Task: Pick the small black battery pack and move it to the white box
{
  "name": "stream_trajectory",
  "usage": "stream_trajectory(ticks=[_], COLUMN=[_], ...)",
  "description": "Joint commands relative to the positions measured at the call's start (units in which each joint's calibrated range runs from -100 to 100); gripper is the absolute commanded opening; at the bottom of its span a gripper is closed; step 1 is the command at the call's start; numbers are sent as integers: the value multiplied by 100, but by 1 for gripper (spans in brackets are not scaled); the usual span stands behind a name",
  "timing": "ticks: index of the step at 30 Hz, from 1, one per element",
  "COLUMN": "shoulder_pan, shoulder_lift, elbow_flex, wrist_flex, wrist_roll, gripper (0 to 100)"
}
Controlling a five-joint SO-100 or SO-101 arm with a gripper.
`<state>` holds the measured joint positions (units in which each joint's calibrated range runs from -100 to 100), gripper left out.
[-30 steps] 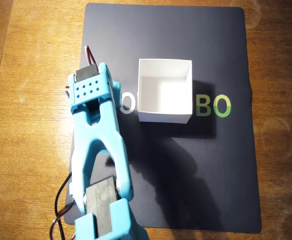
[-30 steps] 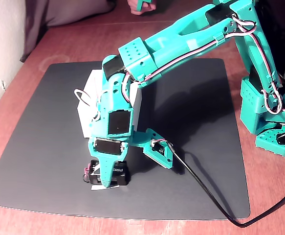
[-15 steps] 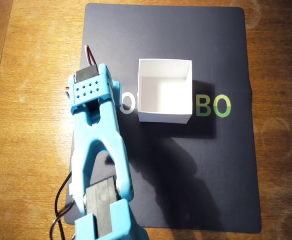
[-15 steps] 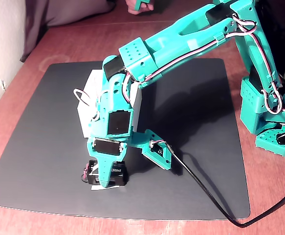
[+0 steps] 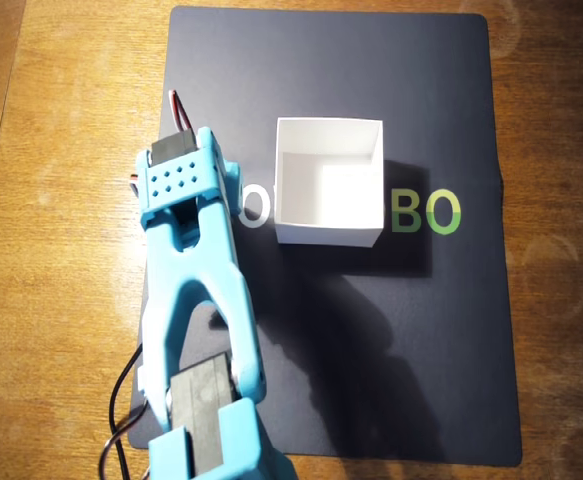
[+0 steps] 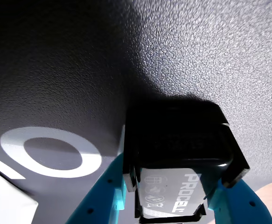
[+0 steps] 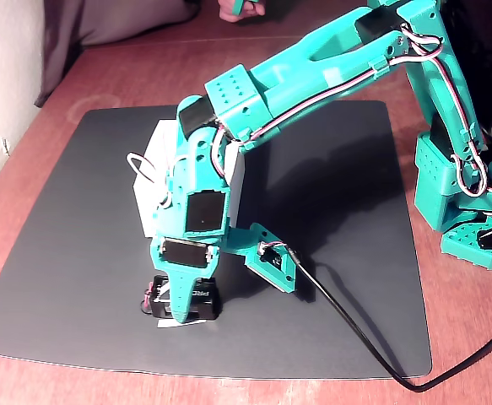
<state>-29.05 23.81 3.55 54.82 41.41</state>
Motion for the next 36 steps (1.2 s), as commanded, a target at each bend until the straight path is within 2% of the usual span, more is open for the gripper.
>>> stream_trajectory(ticks=[1, 16, 36], shoulder_pan=[13, 37, -245], shoulder_lift=[-97, -141, -1053], elbow_flex=[-105, -114, -123], wrist_flex=[-66, -57, -57], wrist_roll=[24, 24, 24], gripper=[7, 6, 6])
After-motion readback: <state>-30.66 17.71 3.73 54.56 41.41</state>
